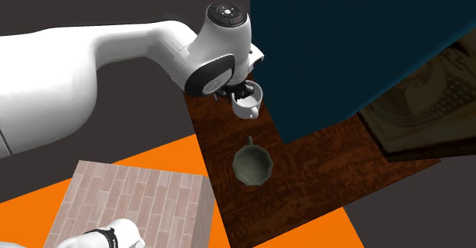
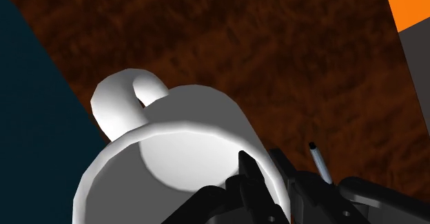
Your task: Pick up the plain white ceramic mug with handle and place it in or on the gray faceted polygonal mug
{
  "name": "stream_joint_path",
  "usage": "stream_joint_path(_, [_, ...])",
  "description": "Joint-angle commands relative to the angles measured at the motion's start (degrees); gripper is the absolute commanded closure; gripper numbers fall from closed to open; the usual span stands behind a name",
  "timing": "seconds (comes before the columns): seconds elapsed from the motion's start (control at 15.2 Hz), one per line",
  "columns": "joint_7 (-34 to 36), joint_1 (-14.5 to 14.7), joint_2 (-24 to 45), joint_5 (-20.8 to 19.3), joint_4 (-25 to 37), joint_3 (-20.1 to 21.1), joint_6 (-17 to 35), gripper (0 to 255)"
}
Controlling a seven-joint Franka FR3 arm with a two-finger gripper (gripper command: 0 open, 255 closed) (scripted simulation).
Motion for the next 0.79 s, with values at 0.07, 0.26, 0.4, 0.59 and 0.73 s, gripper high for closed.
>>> stream_joint_path(0.07, [0.7,0.3,-1.1,-0.8,1.2,-0.2,-2.1,255])
stream_joint_path(0.26, [1.2,0.4,-2.2,-1.5,2.2,-0.4,-4.1,255])
stream_joint_path(0.4, [1.5,0.5,-2.9,-2.0,3.0,-0.5,-5.5,255])
stream_joint_path(0.59, [1.9,0.7,-3.8,-2.6,4.3,-0.7,-7.5,255])
stream_joint_path(0.73, [2.2,0.7,-4.4,-3.0,5.2,-0.8,-8.9,255])
